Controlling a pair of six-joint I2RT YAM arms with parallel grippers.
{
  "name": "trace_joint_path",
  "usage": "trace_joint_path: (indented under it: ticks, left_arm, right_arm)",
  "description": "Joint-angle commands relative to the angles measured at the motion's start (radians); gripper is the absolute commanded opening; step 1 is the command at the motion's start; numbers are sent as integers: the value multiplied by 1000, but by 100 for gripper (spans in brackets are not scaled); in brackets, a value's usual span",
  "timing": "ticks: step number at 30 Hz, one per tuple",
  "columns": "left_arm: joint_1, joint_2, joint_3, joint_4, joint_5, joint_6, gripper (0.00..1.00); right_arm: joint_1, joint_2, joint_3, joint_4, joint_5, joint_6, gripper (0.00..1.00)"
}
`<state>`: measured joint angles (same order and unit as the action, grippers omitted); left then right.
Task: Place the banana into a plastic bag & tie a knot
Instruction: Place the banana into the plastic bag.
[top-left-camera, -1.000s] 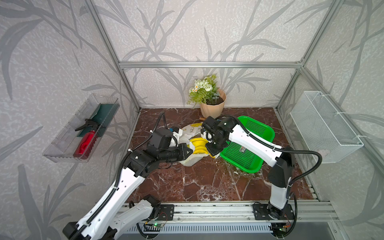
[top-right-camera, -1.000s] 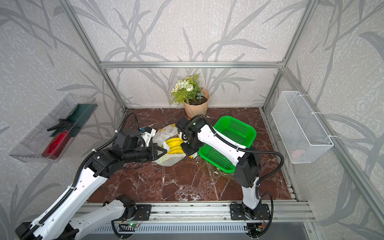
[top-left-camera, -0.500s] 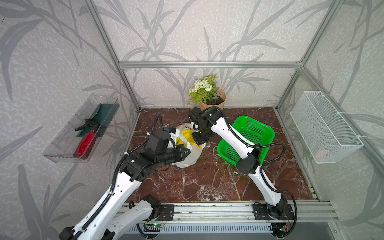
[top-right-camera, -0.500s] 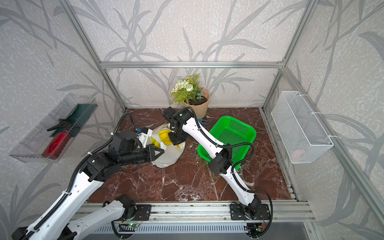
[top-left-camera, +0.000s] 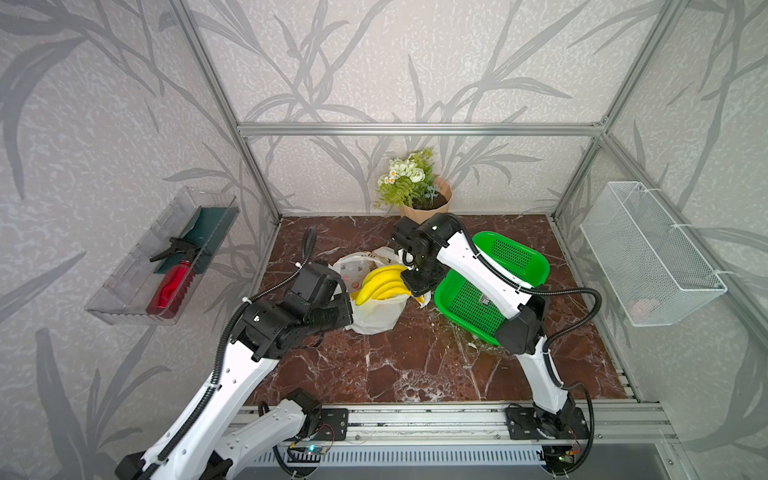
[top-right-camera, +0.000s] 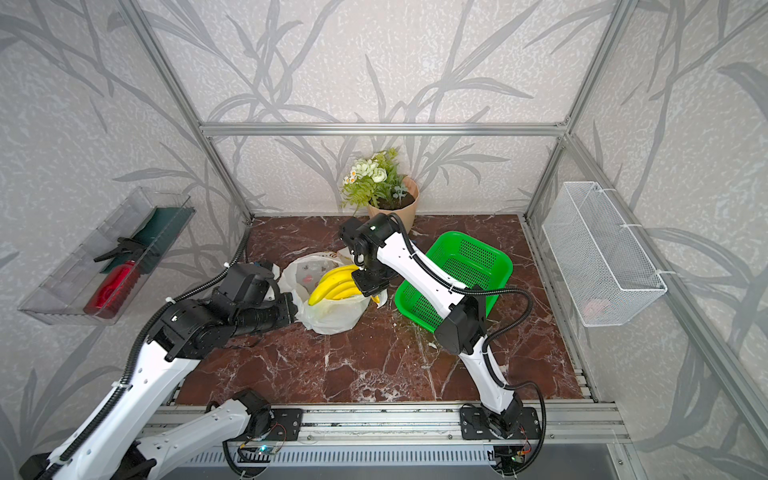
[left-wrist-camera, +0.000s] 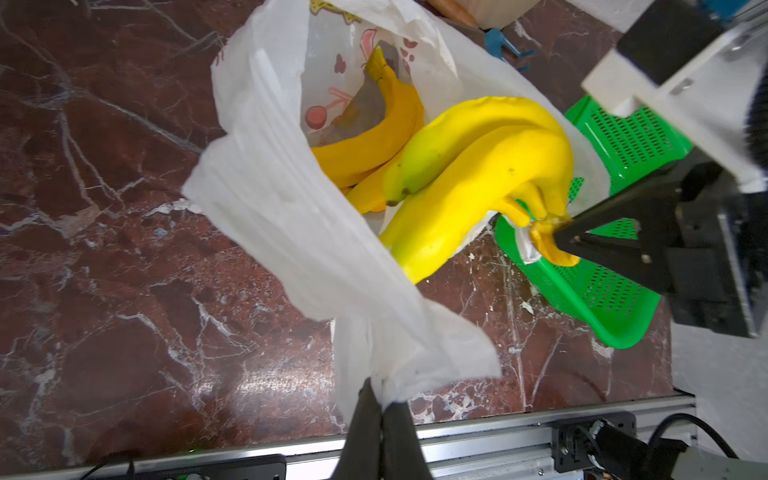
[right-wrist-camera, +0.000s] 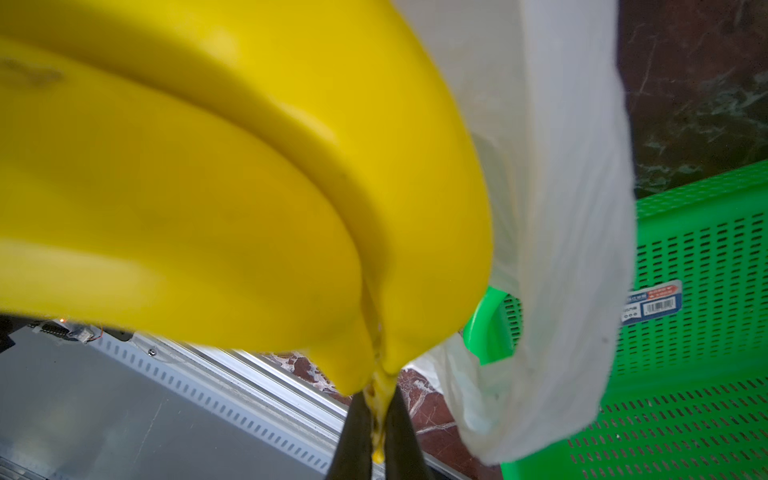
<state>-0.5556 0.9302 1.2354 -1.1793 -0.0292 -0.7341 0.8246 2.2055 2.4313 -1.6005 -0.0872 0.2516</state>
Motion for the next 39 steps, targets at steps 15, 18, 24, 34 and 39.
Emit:
trace_joint_path:
  ticks: [15, 18, 24, 34, 39]
  left_arm:
    - [0, 8, 89, -60, -35, 16, 0]
    - [-2, -12, 61, 40, 66, 16, 0]
    - [-13, -41, 17, 139, 141, 12, 0]
    - [-13, -17, 16, 144, 125, -6, 0]
    - [-12, -5, 19, 147, 127, -4, 0]
  right_arm:
    - [-30, 17, 130, -163, 16, -18, 0]
    - [-3, 100, 237, -196, 31, -9, 0]
    - [17, 172, 320, -188, 29, 18, 0]
    - [85, 151, 219, -158, 95, 0, 0]
    - [106, 123, 154, -140, 117, -10, 0]
